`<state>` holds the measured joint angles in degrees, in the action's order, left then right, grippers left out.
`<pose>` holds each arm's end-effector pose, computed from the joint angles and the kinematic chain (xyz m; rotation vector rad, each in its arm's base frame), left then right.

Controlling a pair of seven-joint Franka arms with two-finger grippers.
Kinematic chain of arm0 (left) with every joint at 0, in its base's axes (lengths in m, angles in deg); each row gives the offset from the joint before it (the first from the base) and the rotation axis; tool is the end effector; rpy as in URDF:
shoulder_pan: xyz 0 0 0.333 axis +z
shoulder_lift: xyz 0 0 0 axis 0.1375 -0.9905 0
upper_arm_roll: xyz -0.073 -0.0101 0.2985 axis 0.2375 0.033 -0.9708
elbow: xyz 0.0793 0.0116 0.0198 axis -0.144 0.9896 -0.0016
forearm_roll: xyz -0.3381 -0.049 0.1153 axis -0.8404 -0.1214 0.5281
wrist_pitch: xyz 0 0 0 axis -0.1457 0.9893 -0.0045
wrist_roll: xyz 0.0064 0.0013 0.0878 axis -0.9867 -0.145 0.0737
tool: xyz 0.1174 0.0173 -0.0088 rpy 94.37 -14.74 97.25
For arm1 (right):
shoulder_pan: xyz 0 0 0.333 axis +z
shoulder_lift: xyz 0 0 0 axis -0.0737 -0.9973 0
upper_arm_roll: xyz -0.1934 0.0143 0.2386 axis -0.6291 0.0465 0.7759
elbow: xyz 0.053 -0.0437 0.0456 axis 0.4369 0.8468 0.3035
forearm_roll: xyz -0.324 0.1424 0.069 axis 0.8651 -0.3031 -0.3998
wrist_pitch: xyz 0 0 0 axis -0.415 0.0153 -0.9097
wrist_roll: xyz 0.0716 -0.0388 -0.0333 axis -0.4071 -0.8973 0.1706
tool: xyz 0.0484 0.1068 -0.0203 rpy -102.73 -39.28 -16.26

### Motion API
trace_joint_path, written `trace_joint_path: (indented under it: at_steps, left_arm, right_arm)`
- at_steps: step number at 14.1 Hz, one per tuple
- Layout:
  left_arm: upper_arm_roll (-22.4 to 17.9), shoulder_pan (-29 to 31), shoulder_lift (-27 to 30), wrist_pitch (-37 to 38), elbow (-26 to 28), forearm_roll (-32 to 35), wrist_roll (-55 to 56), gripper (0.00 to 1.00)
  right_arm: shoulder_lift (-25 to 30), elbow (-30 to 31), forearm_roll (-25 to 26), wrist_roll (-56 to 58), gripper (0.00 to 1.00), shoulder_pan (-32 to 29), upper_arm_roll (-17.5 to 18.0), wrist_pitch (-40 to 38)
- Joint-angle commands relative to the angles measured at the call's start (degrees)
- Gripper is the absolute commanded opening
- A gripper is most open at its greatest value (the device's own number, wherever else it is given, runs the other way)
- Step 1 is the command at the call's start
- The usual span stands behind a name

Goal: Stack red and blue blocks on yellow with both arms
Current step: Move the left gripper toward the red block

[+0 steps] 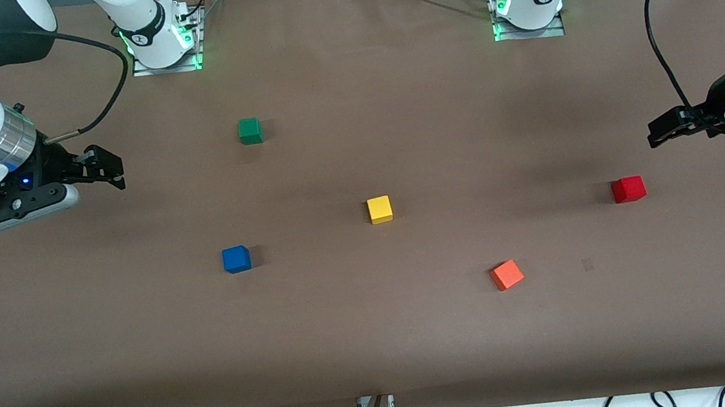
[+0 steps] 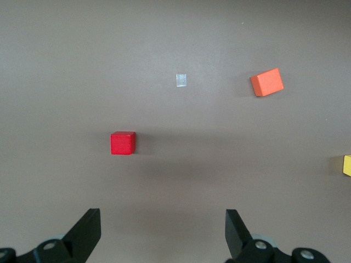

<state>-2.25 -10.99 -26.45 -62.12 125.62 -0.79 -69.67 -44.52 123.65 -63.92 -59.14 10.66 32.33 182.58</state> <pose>0.5825 -0.0085 0.5483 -3.1334 -0.1319 0.1138 0.5540 0.0969 0.5396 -3.1070 -0.3641 -0.0475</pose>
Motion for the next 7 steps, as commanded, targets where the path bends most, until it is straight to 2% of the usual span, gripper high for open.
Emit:
trace_joint_path:
  at_steps: [1, 7]
  left_arm:
    - [-0.2, 0.2, -1.0, 0.7, -1.8, -1.1, -1.1, 1.0]
    - [-1.2, 1.4, -2.1, 0.5, -1.9, -0.4, -1.8, 1.0]
  right_arm:
    - [0.6, 0.1, 0.8, 0.6, 1.0, 0.2, -0.1, 0.2]
    - [0.7, 0.1, 0.8, 0.6, 1.0, 0.2, -0.1, 0.2]
